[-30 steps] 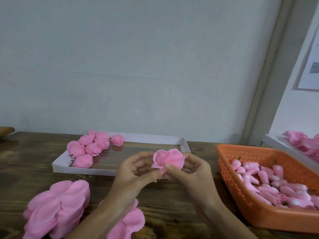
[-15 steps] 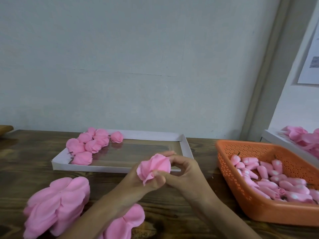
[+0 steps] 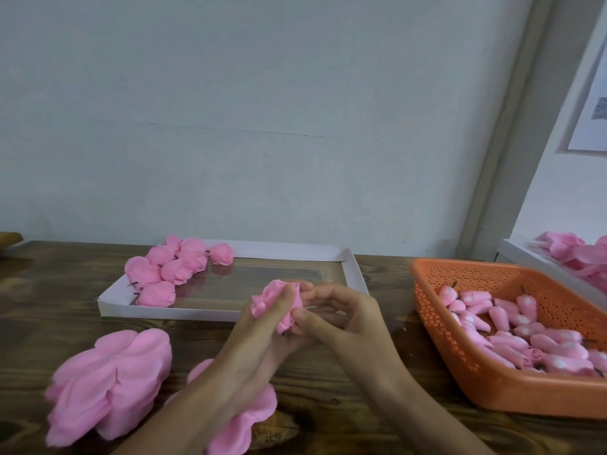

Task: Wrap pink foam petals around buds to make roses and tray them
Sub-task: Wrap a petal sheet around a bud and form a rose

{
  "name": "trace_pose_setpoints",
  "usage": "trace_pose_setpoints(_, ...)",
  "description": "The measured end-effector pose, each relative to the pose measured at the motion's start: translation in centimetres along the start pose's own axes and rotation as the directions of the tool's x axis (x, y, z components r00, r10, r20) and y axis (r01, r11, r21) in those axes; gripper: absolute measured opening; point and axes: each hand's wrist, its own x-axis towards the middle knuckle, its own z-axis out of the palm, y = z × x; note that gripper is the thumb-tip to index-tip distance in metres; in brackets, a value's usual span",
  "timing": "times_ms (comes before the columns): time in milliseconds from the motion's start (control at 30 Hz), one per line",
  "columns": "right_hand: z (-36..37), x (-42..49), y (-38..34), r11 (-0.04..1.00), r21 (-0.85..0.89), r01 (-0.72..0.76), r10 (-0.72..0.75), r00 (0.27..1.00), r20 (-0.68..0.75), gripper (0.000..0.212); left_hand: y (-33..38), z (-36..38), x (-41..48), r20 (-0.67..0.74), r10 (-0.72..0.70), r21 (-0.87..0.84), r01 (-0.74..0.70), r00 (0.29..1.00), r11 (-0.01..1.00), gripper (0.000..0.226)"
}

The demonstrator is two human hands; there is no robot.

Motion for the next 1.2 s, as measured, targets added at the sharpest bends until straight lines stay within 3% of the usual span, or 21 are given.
trace_pose_setpoints(100, -0.1, -0.1, -0.2, 0.999, 0.042, -0.01, 0.013, 0.998, -0.065, 0.011, 0.0, 0.1, 0.0, 0.041, -0.035, -0.016, 0.036, 0.999, 0.999, 0.055)
trace_pose_setpoints(300, -0.3, -0.1, -0.6, 0.997, 0.065, -0.043, 0.05, 0.993, -0.104, 0.008, -0.1, -0.7, 0.5, -0.008, -0.02, -0.008, 0.02, 1.0, 1.0, 0.051)
trace_pose_setpoints(400, -0.3, -0.4, -0.3, 0.964, -0.259, 0.056, -0.086, 0.991, -0.105, 0.008, -0.1, -0.6, 0.5, -0.009, -0.037, -0.003, 0.037, 0.999, 0.999, 0.043)
trace_pose_setpoints(467, -0.2, -0.6, 0.2, 0.847, -0.503, 0.171, -0.236, 0.97, -0.067, 0.016, -0.2, -0.6, 0.4, -0.044, -0.025, 0.058, 0.027, 0.999, 0.998, 0.031)
trace_pose_setpoints(667, -0.9, -0.2, 0.4, 0.682, -0.643, 0.348, -0.429, 0.903, 0.034, 0.016, 0.2, -0.9, 0.2, -0.018, 0.015, 0.325, -0.009, 1.0, 0.946, 0.028)
trace_pose_setpoints(767, -1.6, 0.1, 0.3, 0.73, -0.599, 0.327, -0.319, 0.94, 0.125, 0.01, 0.7, -1.3, 0.1, 0.065, 0.007, 0.407, -0.033, 0.998, 0.913, 0.034)
trace_pose_setpoints(867, -2.1, 0.4, 0.5, 0.817, -0.504, 0.279, -0.195, 0.957, 0.215, 0.019, 0.6, -1.3, 0.2, 0.113, 0.004, 0.404, -0.049, 0.994, 0.913, 0.037)
trace_pose_setpoints(1033, -2.3, 0.6, 0.8, 0.889, -0.385, 0.248, -0.184, 0.963, 0.197, 0.019, 1.3, -1.3, 0.5, 0.181, -0.062, 0.374, -0.01, 0.982, 0.928, 0.018)
trace_pose_setpoints(1200, -2.0, 0.5, 0.7, 0.915, -0.3, 0.271, -0.213, 0.954, 0.212, 0.019, 2.2, -1.3, 0.4, 0.246, -0.16, 0.372, 0.059, 0.956, 0.926, 0.022)
